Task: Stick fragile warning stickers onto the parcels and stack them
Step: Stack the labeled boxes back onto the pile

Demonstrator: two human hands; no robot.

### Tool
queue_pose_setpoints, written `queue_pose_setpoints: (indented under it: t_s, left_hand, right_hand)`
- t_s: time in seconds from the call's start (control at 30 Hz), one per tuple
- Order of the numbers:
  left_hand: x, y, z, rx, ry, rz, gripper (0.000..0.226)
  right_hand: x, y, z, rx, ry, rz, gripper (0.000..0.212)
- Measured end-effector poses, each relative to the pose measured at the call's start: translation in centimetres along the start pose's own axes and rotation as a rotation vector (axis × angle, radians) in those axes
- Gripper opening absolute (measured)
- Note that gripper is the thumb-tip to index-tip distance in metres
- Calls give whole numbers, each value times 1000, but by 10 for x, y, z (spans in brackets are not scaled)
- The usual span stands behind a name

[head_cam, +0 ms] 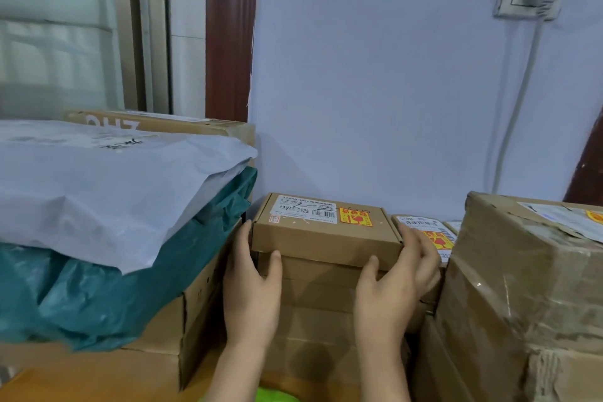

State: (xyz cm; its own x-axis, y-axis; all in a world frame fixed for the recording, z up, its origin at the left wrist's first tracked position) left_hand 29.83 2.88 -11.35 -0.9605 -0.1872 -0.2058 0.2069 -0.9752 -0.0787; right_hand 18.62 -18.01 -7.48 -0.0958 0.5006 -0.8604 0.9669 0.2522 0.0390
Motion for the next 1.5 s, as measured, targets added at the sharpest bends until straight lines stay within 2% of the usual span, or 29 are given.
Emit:
queue_pose_setpoints:
  t_s: [0.1,0.2,0.37,0.67,0.9,1.27,1.5]
  left_hand:
    - [1,1,-1,-23,15,8,62]
    - [3,0,-1,-25,20,22,64]
    - [4,8,-7,29,-14,-52,68]
    - [3,8,-8,36,-16,-68,68]
    - [6,9,-2,50,31,-70,69]
    - [3,11,-5,57,34,-69,64]
    - [2,14,-5,68,63,-81,68]
  right_hand:
    - [4,-2,-7,69,-29,39,36]
    - [8,1,-3,60,4,33,34]
    - [13,7,1,25,33,24,41]
    - [26,22,23,-23,181,-55,52]
    - [28,21,23,-96,212,-48,65]
    - [31,27,31,-114,262,-101,68]
    - [32,30,28,-73,216,-123,73]
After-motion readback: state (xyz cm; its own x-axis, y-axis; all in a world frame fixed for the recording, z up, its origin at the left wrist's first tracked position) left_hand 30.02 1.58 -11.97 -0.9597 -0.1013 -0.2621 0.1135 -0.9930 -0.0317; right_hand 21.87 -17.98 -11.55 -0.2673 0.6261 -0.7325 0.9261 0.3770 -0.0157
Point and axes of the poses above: each hand's wrist, its own x-axis away from the middle knuckle, its own y-axis out of the palm, z = x × y, the point moved 10 cm from there along -x, towards the middle knuckle, and after that the axes turned 12 degrees about -y, right-handed, at the moved point
